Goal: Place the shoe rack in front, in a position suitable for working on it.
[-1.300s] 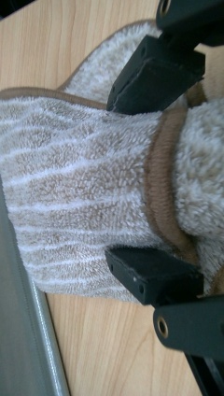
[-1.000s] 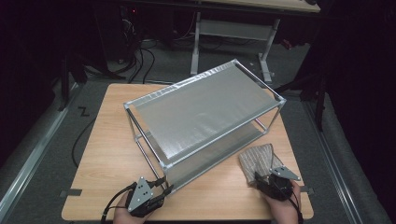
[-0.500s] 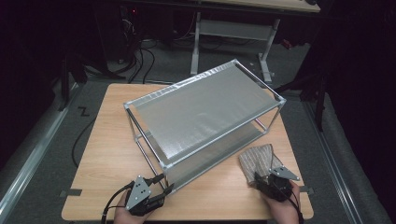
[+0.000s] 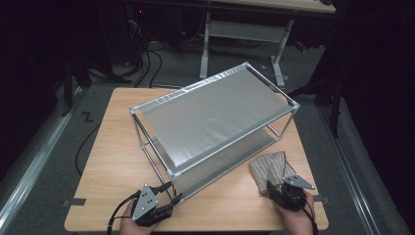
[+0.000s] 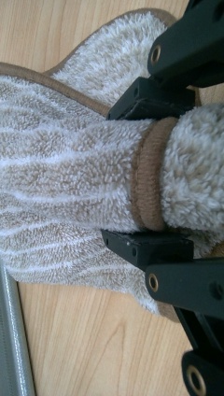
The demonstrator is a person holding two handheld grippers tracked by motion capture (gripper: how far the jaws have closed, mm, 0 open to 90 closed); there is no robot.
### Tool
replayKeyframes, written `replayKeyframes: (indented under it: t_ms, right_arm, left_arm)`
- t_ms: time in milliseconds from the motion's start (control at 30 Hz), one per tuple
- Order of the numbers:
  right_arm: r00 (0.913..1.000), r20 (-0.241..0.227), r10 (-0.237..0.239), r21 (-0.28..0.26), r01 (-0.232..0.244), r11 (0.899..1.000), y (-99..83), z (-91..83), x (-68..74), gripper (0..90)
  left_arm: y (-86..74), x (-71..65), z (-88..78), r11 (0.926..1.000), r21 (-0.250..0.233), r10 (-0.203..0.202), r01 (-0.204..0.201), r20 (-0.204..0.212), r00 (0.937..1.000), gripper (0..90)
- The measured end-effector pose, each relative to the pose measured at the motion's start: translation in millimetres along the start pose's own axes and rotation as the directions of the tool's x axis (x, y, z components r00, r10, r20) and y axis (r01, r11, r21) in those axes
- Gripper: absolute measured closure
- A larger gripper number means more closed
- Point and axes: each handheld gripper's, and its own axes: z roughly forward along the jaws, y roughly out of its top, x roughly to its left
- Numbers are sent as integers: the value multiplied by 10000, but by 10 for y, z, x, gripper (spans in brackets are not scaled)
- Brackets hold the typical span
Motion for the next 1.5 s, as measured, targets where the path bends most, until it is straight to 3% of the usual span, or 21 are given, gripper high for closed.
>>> replayKeyframes:
  t_ms: [367, 467, 567, 667, 800, 1000, 1233, 1300, 1500]
  right_arm:
    - [9998, -194, -38, 66, 39, 10000, 15, -22, -70, 620]
    - [9992, -333, 213, 17, -213, 9998, 23, -34, -85, 633]
    - [9994, -303, 145, -286, -153, 9995, 45, -61, -80, 634]
    - [10000, -77, 63, -803, -69, 9967, 77, -115, -62, 634]
    - [9999, -119, 46, -1397, -62, 9902, 121, -171, -43, 632]
    - [10000, -47, 7, -1425, -14, 9898, 176, -122, -11, 629]
    - [9997, 120, -226, -1658, 243, 9859, 540, -57, -9, 627]
    - [9988, 258, -421, -1784, 460, 9829, 680, 34, -29, 626]
    - [9980, 529, -338, -1554, 416, 9870, 952, 419, -124, 620]
  left_arm:
    - [1, 11, -45, 9998, 74, 166, -165, -151, 9997, 489]
    - [8, 8, -80, 9996, 47, 294, -294, -85, 9995, 489]
    - [3, 16, -101, 9999, -26, 165, -166, -146, 9998, 491]
    - [-6, 10, -102, 9993, -6, 387, -387, -162, 9991, 496]
    - [-32, -3, -117, 9990, 77, 444, -442, -210, 9988, 502]
    - [-54, 9, -128, 9993, 137, 356, -353, -177, 9992, 499]
    - [-50, 9, -135, 9991, 132, 402, -400, -93, 9992, 527]
    - [-42, 14, -133, 9993, 83, 374, -373, -35, 9993, 531]
    - [-29, -11, -101, 9990, 102, 438, -438, -9, 9990, 532]
